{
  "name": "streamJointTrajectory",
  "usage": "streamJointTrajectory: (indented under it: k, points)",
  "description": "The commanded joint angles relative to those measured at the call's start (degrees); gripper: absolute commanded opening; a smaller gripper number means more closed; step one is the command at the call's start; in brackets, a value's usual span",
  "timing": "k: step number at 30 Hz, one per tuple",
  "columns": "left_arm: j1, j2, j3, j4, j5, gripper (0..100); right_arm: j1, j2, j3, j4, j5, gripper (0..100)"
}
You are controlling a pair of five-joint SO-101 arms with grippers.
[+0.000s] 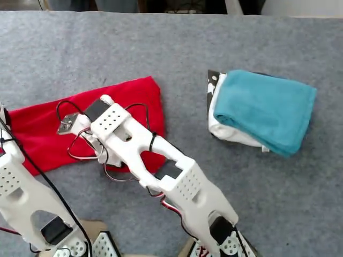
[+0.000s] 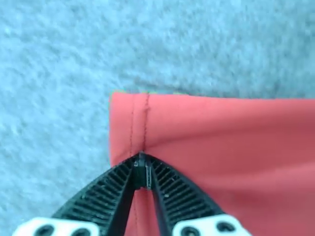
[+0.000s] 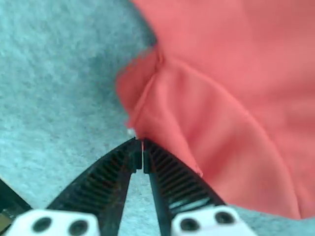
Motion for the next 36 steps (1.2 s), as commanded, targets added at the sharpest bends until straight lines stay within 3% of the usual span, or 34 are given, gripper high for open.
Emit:
streamJointTrajectory:
  k: [1, 6, 14, 25, 31, 36]
  points:
    - [-1.4, -0.1, -5.1, -0.4, 0.3, 3, -1.1, -3.2, 0.1, 0.8, 1.4, 1.3]
    - [-0.7, -0.1, -9.5, 1.8, 0.3, 3, -2.1, -8.9, -0.4, 0.9, 3.8, 1.3]
    - [-0.5, 0.5, -14.9, 6.5, 0.3, 3, 5.0, -7.6, 1.5, -7.0, 3.5, 1.3]
    - [-0.7, 0.4, -15.3, 9.6, 0.3, 3, -3.1, -1.5, 3.6, -5.1, 1.9, 1.3]
    - [-0.7, 0.3, -15.4, 10.5, 0.3, 3, -2.0, 1.1, 4.5, -4.7, 1.9, 1.3]
    - [-1.1, -0.1, -15.3, 10.5, 0.3, 3, 0.8, -5.4, -3.5, -0.8, 1.8, 1.3]
